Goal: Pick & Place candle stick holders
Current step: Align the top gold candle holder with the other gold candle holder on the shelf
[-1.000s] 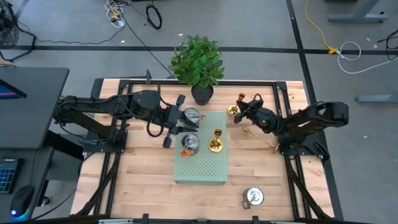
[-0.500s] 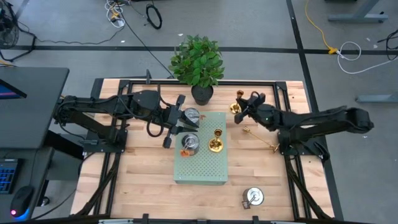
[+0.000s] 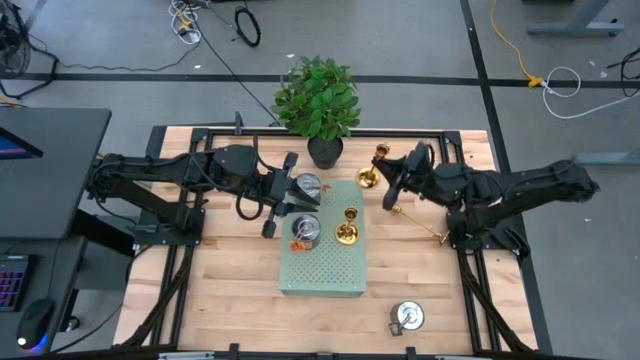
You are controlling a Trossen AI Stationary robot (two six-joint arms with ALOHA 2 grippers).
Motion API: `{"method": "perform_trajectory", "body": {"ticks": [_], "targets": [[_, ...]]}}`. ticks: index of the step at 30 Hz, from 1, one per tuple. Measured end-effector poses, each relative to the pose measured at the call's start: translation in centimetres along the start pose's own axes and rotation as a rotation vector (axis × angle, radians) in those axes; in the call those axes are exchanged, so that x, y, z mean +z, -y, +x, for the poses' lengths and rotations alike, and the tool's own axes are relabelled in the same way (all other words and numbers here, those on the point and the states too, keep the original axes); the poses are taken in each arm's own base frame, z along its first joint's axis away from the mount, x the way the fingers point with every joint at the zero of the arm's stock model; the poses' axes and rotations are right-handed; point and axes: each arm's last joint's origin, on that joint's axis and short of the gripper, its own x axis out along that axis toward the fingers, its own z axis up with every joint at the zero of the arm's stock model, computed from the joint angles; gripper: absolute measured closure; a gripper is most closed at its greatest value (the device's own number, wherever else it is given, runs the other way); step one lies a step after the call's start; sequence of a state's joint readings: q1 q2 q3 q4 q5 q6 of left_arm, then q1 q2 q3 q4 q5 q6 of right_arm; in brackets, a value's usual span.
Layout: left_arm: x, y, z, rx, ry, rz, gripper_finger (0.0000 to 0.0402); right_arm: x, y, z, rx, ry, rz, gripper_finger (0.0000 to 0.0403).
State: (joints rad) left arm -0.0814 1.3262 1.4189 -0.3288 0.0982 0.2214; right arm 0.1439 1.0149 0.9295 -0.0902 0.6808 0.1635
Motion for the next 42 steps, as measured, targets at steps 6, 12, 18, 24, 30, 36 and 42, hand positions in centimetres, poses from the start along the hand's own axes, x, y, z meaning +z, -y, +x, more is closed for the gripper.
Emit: {"method": "perform_trajectory", "body": {"ticks": [6, 12, 18, 24, 30, 36, 42], "targets": [[0.0, 0.0, 0.0, 0.000, 0.000, 0.000, 0.0335, -0.8, -2.5, 0.6, 0.039, -0.024, -0.021, 0.0401], [0.0, 0.0, 0.0, 0.000, 0.000, 0.000, 0.0335, -1.7, -3.9, 2.1, 0.031, -0.015, -0.092, 0.0401], [0.0, 0.0, 0.0, 0.000, 0.000, 0.000, 0.0335, -2.6, -4.4, 3.1, 0.038, -0.042, -0.093, 0.0401], [0.0, 0.0, 0.0, 0.000, 0.001, -0.001, 0.0335, -3.2, -5.1, 3.9, 0.040, -0.045, -0.105, 0.0401], [0.0, 0.0, 0.0, 0.000, 0.001, -0.001, 0.0335, -4.0, -5.5, 4.5, 0.038, -0.071, -0.120, 0.0401], [0.0, 0.0, 0.0, -0.001, -0.002, -0.019, 0.0335, -3.9, -5.5, 4.5, 0.038, -0.063, -0.120, 0.0400], [0.0, 0.0, 0.0, -0.001, -0.003, -0.020, 0.0335, -4.0, -5.5, 4.5, 0.039, -0.063, -0.132, 0.0400]]}}
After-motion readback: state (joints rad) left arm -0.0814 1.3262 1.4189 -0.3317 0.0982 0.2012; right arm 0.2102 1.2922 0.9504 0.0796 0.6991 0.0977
